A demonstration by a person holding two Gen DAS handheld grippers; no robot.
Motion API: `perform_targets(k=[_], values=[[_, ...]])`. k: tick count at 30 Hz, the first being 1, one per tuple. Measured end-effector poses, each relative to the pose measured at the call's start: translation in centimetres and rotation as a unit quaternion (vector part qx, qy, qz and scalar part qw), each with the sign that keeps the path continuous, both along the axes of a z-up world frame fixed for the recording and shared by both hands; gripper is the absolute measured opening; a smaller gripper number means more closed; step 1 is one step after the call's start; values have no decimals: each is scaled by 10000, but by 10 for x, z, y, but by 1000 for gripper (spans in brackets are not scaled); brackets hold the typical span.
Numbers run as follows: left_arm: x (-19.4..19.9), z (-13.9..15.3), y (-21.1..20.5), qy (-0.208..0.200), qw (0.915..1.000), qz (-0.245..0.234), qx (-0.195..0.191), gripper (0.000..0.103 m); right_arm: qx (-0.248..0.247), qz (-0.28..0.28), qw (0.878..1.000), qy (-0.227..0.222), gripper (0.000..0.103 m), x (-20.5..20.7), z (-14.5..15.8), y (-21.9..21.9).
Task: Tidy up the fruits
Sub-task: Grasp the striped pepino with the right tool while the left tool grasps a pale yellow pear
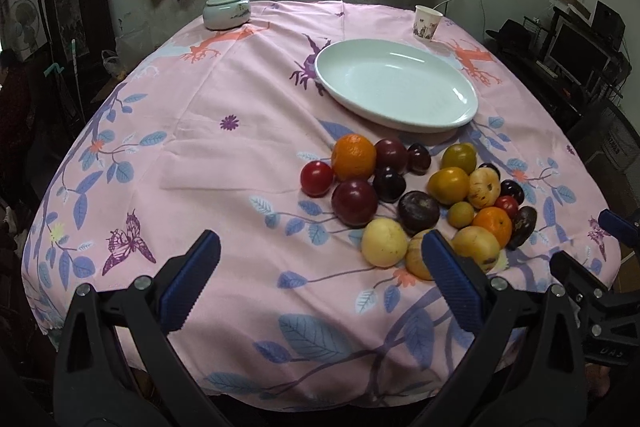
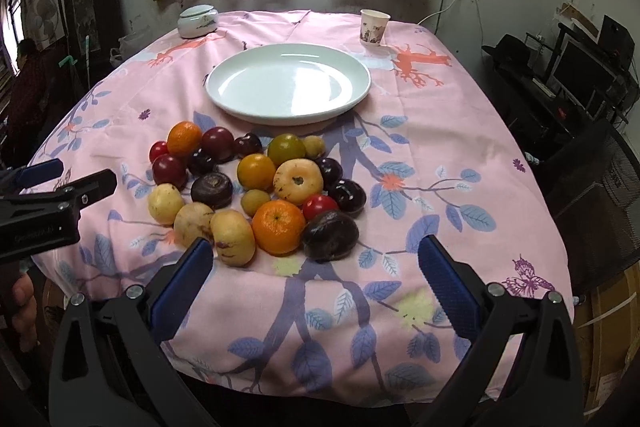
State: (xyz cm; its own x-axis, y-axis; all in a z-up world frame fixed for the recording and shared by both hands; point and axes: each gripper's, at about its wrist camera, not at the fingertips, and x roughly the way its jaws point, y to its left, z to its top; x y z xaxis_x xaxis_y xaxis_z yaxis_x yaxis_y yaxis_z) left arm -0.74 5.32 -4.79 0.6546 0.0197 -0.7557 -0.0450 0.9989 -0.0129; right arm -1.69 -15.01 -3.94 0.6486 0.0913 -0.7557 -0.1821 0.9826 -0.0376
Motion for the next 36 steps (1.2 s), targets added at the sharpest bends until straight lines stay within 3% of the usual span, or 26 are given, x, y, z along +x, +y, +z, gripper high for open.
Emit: perform_targets(k=[4, 6, 10, 12, 14, 18, 21, 24, 30, 36], values=[[2, -24, 7, 221, 9995, 95, 209, 101, 49, 323, 9994, 106, 100, -1, -15, 12], [2, -35, 11, 364, 9990, 98, 255, 101, 275, 664, 9974, 103, 90, -3, -15, 23], [1, -46, 25, 461, 9987, 139, 143, 101, 157, 932, 9949, 351, 47, 8, -28, 48], [1, -47, 35, 447, 9987, 218, 67, 101, 211, 880, 9941, 591, 34, 19, -39, 51], [2, -48, 45, 434, 9986, 299, -29, 101, 227, 739, 9949, 643, 31, 26, -45, 51], [7, -53, 54, 507, 9981, 320, -135, 101, 360, 724, 9939, 751, 34, 40, -49, 53], [10, -53, 52, 519, 9983, 254, -119, 101, 155, 802, 9941, 709, 37, 48, -53, 63], [11, -52, 48, 495, 9985, 207, -45, 101, 322, 805, 9920, 916, 33, 57, -60, 65], [18, -50, 36, 465, 9989, 15, 85, 101, 455, 707, 9926, 880, 32, 37, -50, 50], [26, -52, 10, 507, 9980, -369, -34, 101, 665, 359, 9944, 736, 32, 22, -38, 16]])
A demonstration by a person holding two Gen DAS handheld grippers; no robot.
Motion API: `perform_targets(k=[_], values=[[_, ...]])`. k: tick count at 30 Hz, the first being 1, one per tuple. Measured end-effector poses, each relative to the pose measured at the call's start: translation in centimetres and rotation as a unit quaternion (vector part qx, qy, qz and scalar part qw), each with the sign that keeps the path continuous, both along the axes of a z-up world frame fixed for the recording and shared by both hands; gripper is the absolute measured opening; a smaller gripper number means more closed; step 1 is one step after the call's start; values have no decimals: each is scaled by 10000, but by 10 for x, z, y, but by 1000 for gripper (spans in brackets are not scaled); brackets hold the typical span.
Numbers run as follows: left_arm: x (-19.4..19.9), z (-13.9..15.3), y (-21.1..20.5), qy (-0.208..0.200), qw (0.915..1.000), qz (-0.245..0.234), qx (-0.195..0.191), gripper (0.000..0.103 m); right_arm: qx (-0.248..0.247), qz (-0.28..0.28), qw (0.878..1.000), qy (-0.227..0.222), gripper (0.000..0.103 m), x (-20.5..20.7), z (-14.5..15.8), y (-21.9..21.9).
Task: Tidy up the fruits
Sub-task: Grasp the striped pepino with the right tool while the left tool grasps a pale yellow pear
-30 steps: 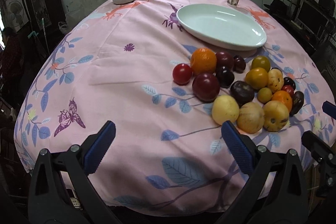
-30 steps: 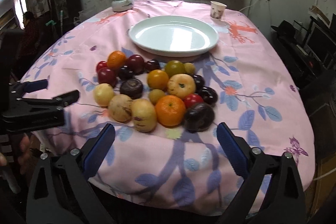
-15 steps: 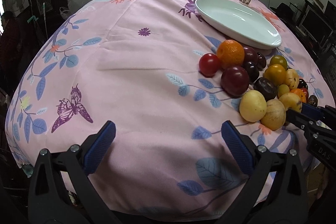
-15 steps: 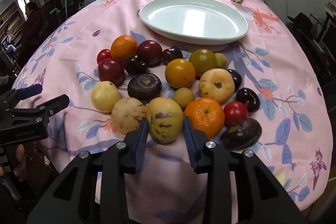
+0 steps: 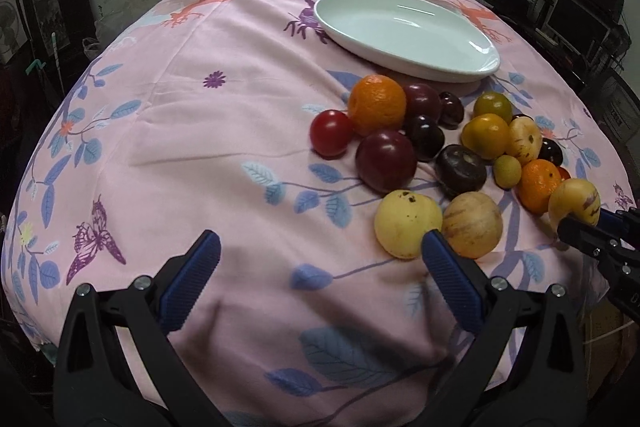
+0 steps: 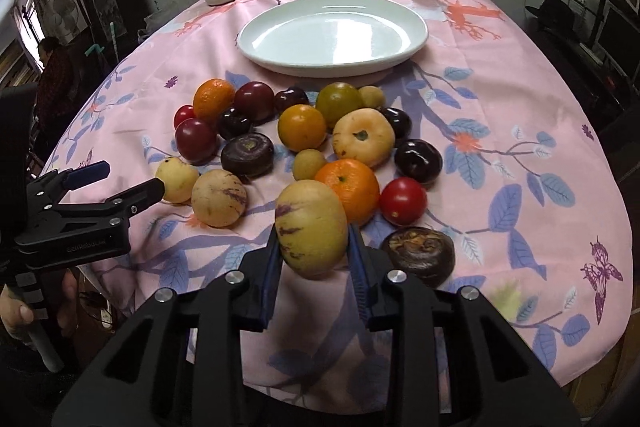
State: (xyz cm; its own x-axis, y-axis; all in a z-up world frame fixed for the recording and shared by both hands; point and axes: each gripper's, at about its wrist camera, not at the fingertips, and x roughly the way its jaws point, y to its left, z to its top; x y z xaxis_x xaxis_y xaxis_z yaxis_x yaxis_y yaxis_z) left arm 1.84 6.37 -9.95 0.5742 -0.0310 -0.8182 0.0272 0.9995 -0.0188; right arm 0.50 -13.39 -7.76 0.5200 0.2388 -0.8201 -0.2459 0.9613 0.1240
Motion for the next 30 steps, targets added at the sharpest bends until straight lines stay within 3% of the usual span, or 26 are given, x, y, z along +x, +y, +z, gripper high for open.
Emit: perform_targets(k=[7, 10, 11, 12, 13, 14, 17, 20, 22, 24, 30], values=[[6, -1, -24, 117, 9994, -305, -81, 101, 358, 23, 9993, 59, 32, -4, -1, -15], [15, -3, -16, 238, 9982, -237, -499, 95, 444, -28, 9990, 55, 33, -5, 0, -21], [17, -4, -13, 292, 9974, -216, -628, 83, 463, -53, 9989, 42, 33, -6, 1, -23], [18, -6, -8, 372, 9962, -211, -758, 63, 485, -81, 9988, 23, 33, -7, 3, -24], [20, -8, -4, 512, 9942, -256, -908, 55, 499, -95, 9987, 6, 33, -8, 4, -26], [18, -9, -1, 553, 9930, -292, -1005, 54, 500, -93, 9987, -12, 33, -9, 5, -26], [15, -11, -5, 558, 9936, -399, -895, 59, 473, -64, 9989, -28, 34, -9, 6, -23], [19, -14, -20, 425, 9965, -469, -541, 60, 533, 11, 9986, 2, 34, -7, 5, -17], [21, -15, -28, 307, 9979, -481, -321, 55, 489, 73, 9987, -116, 33, -7, 7, -13], [22, -14, -31, 281, 9975, -558, -333, 41, 371, 102, 9992, -63, 33, -5, 5, -10], [28, -15, -30, 160, 9976, -528, -423, 39, 330, 17, 9989, 341, 34, 8, -9, -7]])
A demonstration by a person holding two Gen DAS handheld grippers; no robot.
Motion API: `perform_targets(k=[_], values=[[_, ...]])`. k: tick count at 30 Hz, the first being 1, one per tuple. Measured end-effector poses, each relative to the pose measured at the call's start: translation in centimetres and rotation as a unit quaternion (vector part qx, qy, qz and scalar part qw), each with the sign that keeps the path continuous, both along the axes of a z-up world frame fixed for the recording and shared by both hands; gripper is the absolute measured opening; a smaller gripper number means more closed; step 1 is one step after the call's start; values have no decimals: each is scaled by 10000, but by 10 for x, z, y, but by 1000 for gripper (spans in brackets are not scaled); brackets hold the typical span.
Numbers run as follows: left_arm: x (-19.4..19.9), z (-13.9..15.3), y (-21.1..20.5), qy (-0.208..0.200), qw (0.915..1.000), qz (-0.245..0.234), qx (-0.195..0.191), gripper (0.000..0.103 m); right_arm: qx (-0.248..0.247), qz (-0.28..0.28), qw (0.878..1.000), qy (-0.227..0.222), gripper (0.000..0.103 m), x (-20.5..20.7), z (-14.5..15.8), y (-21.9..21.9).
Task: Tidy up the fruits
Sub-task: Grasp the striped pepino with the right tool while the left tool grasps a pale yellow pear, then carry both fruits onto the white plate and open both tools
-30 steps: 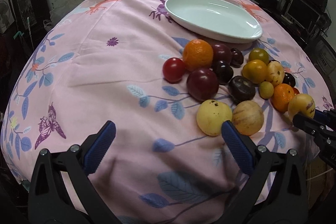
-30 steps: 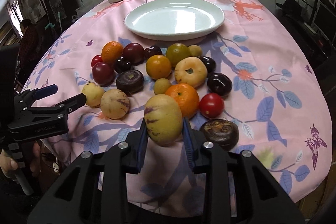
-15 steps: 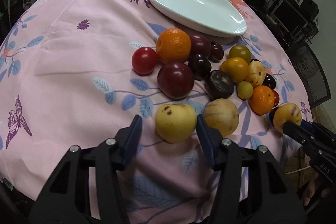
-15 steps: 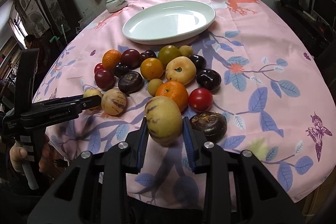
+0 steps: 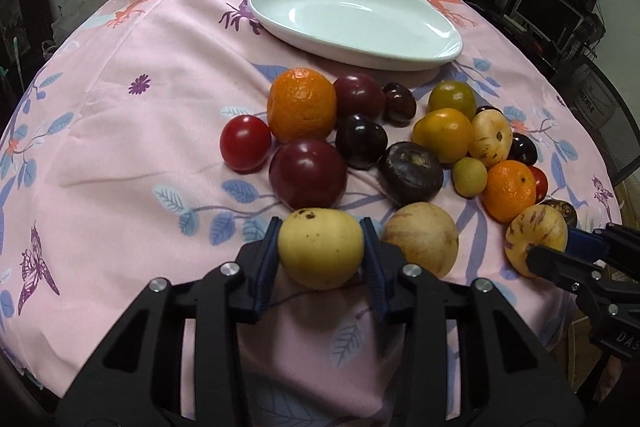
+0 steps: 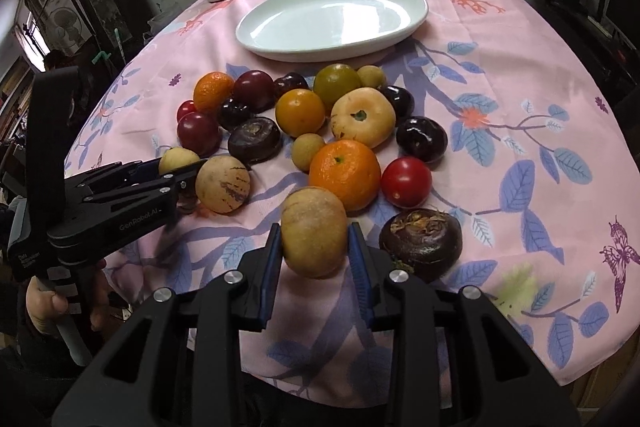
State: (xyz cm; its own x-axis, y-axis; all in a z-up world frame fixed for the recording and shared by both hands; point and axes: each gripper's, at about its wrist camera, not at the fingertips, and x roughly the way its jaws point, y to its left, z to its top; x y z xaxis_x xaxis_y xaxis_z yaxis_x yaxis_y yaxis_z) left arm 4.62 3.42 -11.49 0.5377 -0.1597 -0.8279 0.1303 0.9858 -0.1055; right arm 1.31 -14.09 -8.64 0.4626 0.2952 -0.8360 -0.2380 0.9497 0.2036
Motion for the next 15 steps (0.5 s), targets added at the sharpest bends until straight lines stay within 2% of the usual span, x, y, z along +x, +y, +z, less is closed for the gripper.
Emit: perform_targets(k=[4, 10, 15], values=[[-1, 0, 3, -41, 9999, -27, -117, 39, 8, -44, 10000, -60, 32, 7, -10, 5], [-13, 12, 16, -138, 9995, 32, -299, 39, -74, -98, 9981, -597, 32, -10, 19, 4], [-25, 37, 14, -413, 9990, 42, -156, 39, 90, -78, 9979, -638, 32, -4, 24, -2]])
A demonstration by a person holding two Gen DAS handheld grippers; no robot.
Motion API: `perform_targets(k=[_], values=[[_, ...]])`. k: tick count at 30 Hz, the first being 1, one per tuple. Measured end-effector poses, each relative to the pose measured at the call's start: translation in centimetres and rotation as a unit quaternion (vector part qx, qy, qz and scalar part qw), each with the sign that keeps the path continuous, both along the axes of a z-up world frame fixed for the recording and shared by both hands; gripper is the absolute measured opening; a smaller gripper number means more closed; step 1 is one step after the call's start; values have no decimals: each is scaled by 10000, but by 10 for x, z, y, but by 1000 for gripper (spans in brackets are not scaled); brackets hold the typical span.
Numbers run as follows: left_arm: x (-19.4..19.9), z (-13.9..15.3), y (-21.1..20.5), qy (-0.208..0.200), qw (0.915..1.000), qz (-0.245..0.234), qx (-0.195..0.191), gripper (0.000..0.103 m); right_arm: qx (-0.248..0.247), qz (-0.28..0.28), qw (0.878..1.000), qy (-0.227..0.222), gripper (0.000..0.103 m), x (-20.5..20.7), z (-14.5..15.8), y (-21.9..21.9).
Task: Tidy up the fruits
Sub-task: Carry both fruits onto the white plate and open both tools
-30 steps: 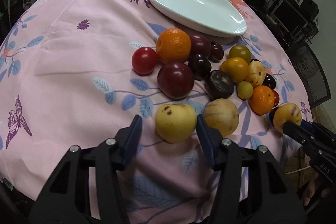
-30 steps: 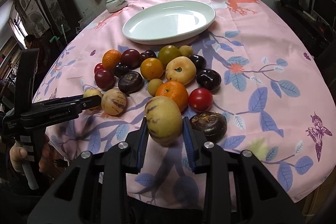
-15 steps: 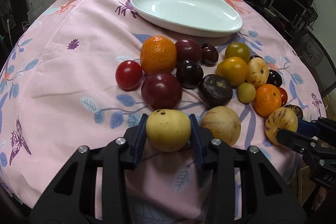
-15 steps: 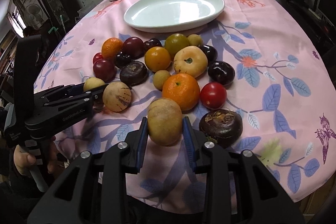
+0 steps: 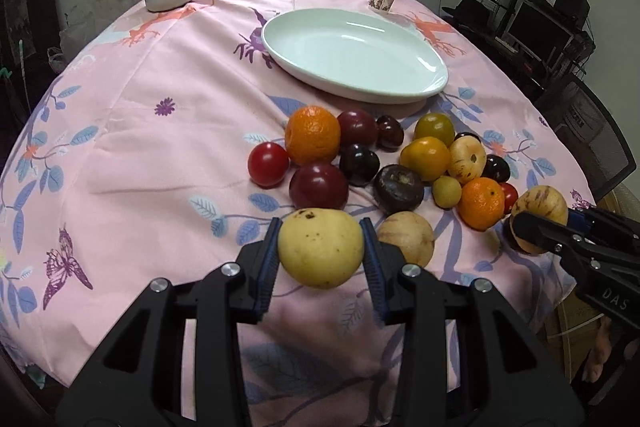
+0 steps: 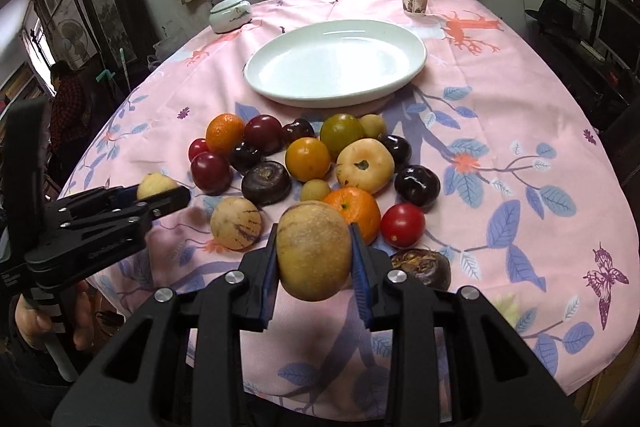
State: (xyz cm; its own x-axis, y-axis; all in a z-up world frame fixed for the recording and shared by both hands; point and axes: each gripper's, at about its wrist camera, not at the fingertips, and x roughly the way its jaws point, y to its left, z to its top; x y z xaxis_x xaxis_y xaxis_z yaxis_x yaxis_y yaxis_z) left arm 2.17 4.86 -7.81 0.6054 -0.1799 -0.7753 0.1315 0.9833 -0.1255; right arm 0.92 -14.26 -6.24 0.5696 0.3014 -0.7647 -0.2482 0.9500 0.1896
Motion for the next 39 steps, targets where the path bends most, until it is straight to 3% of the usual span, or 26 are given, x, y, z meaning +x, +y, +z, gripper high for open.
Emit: perform_targets(k=[7, 13, 15, 18, 22, 30, 31, 33, 34, 35, 37, 39], values=[[29, 30, -7, -84, 9998, -164, 101, 39, -6, 190, 9998, 9, 32, 29, 11, -3], [132, 62, -21, 38, 9996, -262, 127, 39, -156, 447, 9989, -54, 32, 120, 39, 2], [175, 63, -30, 39, 9993, -161, 337, 39, -326, 416, 9986, -46, 32, 163, 41, 10], [240, 52, -40, 245, 9984, -15, 500, 39, -411, 510, 9978, 62, 32, 228, 30, 22], [305, 23, -38, 764, 9963, 239, 317, 39, -562, 620, 9956, 432, 32, 291, 2, 33], [347, -10, -39, 1100, 9931, 347, 224, 41, -806, 731, 9920, 645, 32, 333, -21, 38], [347, -9, -38, 1077, 9934, 349, 170, 43, -854, 735, 9913, 674, 33, 334, -22, 39], [341, 2, -37, 969, 9946, 344, 112, 69, -971, 714, 9905, 663, 44, 332, -21, 38], [335, 11, -35, 842, 9959, 337, 75, 73, -1020, 657, 9911, 554, 59, 329, -15, 36], [327, 22, -34, 713, 9969, 333, 53, 75, -1046, 592, 9920, 385, 63, 324, -7, 32], [308, 44, -29, 509, 9983, 297, 52, 77, -1042, 544, 9930, 124, 63, 310, 15, 25], [281, 63, -23, 270, 9990, 331, 88, 92, -973, 531, 9938, -10, 63, 288, 39, 17]])
